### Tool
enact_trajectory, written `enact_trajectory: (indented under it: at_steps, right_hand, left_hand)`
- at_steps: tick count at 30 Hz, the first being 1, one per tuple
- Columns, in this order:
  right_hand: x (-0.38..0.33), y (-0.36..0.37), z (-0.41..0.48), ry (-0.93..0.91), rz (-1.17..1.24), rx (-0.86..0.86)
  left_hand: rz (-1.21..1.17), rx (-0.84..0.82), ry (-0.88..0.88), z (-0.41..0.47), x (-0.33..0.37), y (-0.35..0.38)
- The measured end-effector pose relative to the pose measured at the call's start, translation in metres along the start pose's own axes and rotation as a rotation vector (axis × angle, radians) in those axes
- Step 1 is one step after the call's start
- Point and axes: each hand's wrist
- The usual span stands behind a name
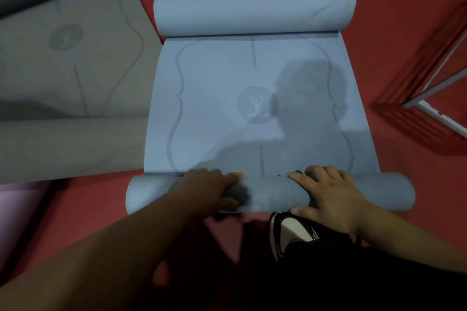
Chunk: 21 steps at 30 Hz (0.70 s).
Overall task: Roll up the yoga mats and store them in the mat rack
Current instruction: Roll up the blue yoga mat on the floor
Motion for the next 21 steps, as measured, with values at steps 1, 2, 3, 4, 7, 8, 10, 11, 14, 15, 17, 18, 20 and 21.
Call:
enact_trajectory:
  at_steps: [1, 2, 3, 4, 7, 8, 10, 11, 14, 15, 17, 18, 20, 21]
  right_hand:
    - [0.000, 0.002, 0.000, 0.002, 0.000, 0.011]
    - [0.000, 0.001, 0.002, 0.006, 0.006, 0.004]
    - [0.001, -0.001, 0.006, 0.009, 0.014, -0.010]
    - [0.002, -0.003, 0.009, 0.012, 0.024, -0.031]
    - [0.004, -0.007, 0.018, 0.018, 0.056, -0.084]
    - [0.004, -0.008, 0.021, 0.021, 0.071, -0.094]
    - [0.005, -0.011, 0.023, 0.025, 0.085, -0.113]
    - [0.005, -0.012, 0.024, 0.025, 0.085, -0.121]
    - [0.004, -0.013, 0.025, 0.021, 0.083, -0.144]
    - [0.004, -0.013, 0.025, 0.024, 0.082, -0.146]
    - [0.003, -0.014, 0.026, 0.030, 0.067, -0.140]
    - [0.002, -0.015, 0.026, 0.036, 0.055, -0.128]
    - [-0.002, -0.010, 0.020, 0.064, 0.014, -0.069]
    - [-0.005, -0.005, 0.015, 0.075, -0.016, -0.026]
  left_hand:
    - [-0.009, -0.010, -0.007, 0.001, 0.000, 0.000]
    - [-0.021, -0.011, -0.017, 0.002, 0.000, 0.001]
    - [-0.030, -0.011, -0.028, 0.003, -0.001, 0.001]
    - [-0.027, -0.010, -0.038, 0.004, -0.001, 0.002]
    - [0.051, 0.037, -0.048, 0.003, 0.000, 0.005]
    - [0.070, 0.078, -0.050, 0.001, -0.001, 0.008]
    - [0.100, 0.179, -0.046, -0.004, 0.001, 0.017]
    - [0.122, 0.236, -0.039, -0.005, 0.002, 0.024]
    - [0.128, 0.301, -0.064, -0.007, 0.005, 0.040]
    - [0.115, 0.288, -0.071, -0.005, 0.005, 0.041]
    - [0.108, 0.245, -0.063, -0.002, 0.002, 0.035]
    - [0.110, 0.225, -0.053, -0.001, 0.001, 0.031]
    - [0.095, 0.178, -0.057, 0.001, -0.001, 0.025]
    - [0.073, 0.150, -0.066, 0.002, -0.001, 0.024]
Point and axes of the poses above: each hand's wrist, its own z-axis towards the middle knuckle, its own y-axis out of the palm, x = y × z, and after that the axes turned 1 degree about z, right-handed
